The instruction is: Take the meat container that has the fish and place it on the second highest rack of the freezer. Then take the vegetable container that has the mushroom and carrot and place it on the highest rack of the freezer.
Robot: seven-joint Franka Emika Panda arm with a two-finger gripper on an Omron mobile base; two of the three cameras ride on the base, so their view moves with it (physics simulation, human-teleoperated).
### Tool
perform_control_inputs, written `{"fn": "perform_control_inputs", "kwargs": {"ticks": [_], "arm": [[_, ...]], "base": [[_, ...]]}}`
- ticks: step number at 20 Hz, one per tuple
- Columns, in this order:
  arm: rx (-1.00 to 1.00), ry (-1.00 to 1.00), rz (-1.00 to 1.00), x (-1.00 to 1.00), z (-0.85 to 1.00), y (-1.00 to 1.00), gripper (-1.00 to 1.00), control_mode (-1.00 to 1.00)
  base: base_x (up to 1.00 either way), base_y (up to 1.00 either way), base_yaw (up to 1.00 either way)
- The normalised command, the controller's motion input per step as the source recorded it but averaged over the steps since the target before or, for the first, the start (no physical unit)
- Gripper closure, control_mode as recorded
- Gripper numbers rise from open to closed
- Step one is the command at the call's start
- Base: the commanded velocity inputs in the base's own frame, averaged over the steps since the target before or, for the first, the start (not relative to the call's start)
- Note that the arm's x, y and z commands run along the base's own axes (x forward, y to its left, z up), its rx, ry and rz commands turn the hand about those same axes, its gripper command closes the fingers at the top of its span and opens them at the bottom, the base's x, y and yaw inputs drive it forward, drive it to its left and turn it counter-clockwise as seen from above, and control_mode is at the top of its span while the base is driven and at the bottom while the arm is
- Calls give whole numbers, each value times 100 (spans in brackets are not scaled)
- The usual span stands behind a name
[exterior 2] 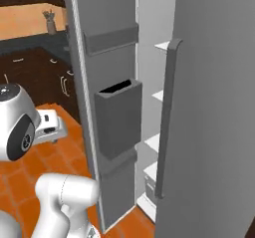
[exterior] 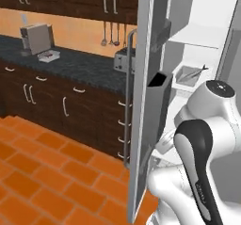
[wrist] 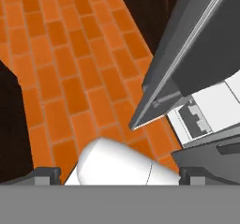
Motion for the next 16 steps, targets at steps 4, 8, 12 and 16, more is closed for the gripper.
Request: {"fn": "perform_control_inputs", "kwargs": {"ticks": [4,8,12,16], "arm": [[0,0,0,0,0,0,-100,100],[0,0,0,0,0,0,-100,100],[0,0,0,0,0,0,-100,100],[0,0,0,0,0,0,-100,100]], "base": [[-57,0,59],[-2,12,82],[4,40,79],[59,72,23]]}}
